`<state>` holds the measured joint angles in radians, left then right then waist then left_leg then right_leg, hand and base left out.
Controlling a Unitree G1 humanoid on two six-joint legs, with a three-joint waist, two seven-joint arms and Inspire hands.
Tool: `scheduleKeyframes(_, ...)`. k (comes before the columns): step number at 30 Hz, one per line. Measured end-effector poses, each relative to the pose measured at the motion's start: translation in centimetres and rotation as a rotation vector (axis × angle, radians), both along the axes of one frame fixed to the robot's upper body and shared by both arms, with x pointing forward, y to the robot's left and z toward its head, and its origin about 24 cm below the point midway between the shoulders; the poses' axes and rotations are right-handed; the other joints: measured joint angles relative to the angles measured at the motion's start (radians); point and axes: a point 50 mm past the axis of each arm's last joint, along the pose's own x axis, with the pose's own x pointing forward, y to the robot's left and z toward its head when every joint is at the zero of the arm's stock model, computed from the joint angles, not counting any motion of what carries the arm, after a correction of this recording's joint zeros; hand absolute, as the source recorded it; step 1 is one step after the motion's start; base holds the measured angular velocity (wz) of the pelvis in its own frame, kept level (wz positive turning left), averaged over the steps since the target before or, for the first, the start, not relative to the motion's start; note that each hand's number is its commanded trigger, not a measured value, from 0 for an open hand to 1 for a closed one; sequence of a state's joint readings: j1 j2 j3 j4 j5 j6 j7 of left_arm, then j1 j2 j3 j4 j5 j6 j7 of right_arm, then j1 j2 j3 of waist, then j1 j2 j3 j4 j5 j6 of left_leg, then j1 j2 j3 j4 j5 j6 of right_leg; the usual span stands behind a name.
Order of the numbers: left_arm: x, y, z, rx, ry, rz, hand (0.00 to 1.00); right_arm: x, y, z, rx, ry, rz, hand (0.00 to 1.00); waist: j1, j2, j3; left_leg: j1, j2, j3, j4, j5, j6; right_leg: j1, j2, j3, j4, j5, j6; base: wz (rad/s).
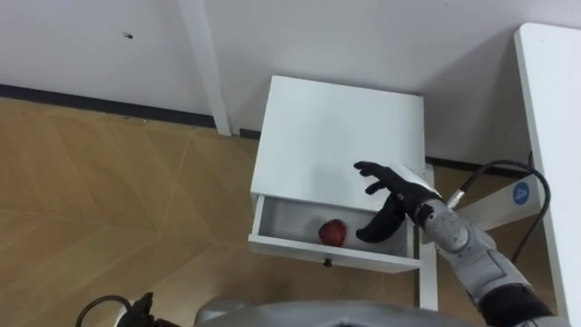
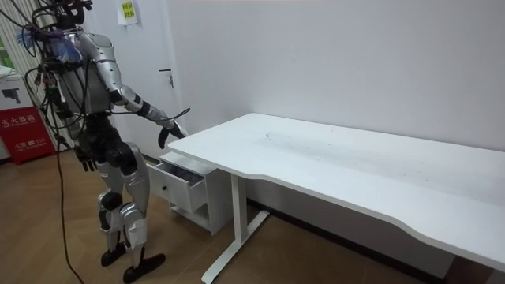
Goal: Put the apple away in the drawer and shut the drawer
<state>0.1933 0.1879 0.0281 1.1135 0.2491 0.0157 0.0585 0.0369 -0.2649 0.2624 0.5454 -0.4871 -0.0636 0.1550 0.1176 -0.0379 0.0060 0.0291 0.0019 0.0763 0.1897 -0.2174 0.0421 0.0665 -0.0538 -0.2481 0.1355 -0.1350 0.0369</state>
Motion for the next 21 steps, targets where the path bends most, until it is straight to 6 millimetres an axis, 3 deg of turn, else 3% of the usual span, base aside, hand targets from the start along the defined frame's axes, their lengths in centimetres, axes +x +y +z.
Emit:
scheduleKeyframes(8,-0.1,0.0,0.0,-0.001,0.002,0.001,0.00,-0.1,-0.1,-0.1,0.009,0.002,-0.016,0.00,-0.005,-0.006,-0.0028,0.002,0.000,-0.001,0.001,0.000,0.000,0.004,-0.001,-0.001,0.000,0.000,0.000,0.00)
scheduleKeyframes(12,-0.6,0.0,-0.1,0.003,0.015,0.010,0.00,-1.1,-1.0,-1.4,0.040,0.063,-0.110,0.00,-0.006,-0.011,-0.0038,0.009,-0.002,-0.005,0.002,0.000,0.000,0.012,-0.002,0.001,0.000,0.000,0.000,0.02)
scheduleKeyframes(18,-1.9,-0.2,-0.2,0.024,0.023,0.099,0.00,-4.0,-4.2,-3.7,0.150,0.125,-0.540,0.00,-0.034,-0.002,0.0008,0.011,-0.002,-0.001,0.002,-0.005,0.004,0.017,-0.007,-0.005,0.007,-0.002,0.003,0.02)
scheduleKeyframes(21,-2.2,-0.8,-0.4,0.012,0.025,0.133,0.00,-7.1,-6.9,-4.7,0.173,0.155,-0.814,0.00,-0.079,0.012,-0.0031,-0.024,-0.019,0.009,0.066,-0.035,0.019,-0.039,-0.045,-0.014,0.136,-0.050,0.017,0.19)
